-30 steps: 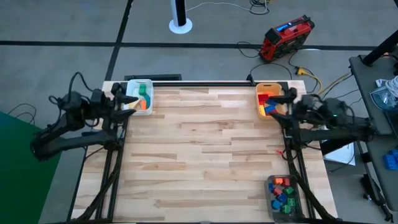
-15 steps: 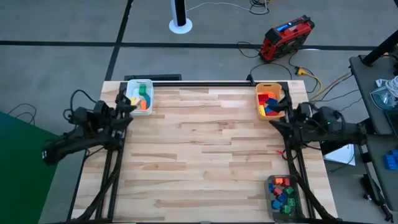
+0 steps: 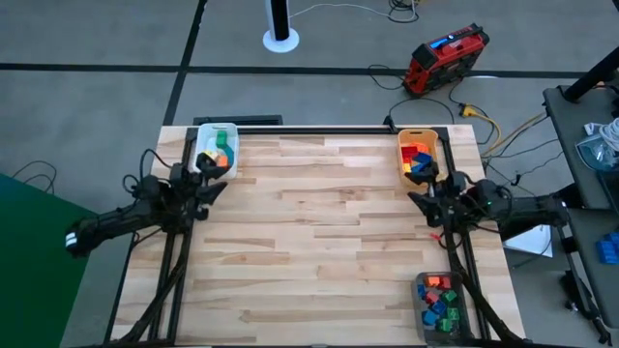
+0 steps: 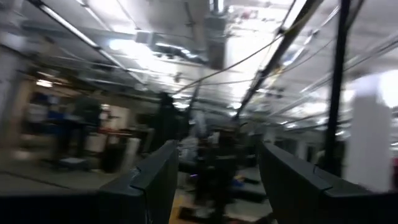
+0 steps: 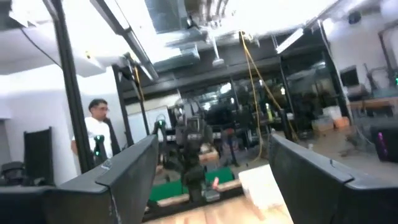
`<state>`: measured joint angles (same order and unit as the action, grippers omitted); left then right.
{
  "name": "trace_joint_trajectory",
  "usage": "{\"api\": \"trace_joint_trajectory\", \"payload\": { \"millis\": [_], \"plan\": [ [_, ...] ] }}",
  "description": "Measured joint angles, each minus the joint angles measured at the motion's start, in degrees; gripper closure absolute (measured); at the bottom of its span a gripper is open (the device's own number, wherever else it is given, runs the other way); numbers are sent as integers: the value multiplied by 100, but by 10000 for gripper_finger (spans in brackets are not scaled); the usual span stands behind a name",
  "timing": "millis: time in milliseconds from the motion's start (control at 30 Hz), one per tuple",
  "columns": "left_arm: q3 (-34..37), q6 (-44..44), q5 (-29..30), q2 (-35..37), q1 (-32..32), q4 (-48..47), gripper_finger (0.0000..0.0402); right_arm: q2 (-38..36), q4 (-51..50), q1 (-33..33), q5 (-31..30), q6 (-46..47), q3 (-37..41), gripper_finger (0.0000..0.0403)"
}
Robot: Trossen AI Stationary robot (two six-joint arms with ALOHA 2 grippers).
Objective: Sort blocks by size
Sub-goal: Return to Home Position
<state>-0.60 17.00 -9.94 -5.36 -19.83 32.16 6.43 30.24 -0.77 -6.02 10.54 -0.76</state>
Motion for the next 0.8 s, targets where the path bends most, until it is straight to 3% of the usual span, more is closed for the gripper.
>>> {"api": "trace_joint_trajectory", "payload": {
  "millis": [167, 300, 533, 667, 800],
  "plan": [
    [0, -802, 239, -45, 0, -63, 203, -13, -80, 0, -13, -122, -2, 119],
    [1, -1013, -229, -49, 6, -572, 203, -8, -390, 0, -7, 94, -2, 123],
    [2, -1028, -300, -146, 9, -1313, 203, 8, -2849, 0, 33, 3324, -5, 129],
    [2, -1032, -298, -246, 9, -1394, 203, 290, -2948, 2, 257, 4526, -87, 124],
    [2, -1032, -279, -334, 9, -1420, 203, 450, -2911, 2, 262, 5026, -142, 114]
  ]
}}
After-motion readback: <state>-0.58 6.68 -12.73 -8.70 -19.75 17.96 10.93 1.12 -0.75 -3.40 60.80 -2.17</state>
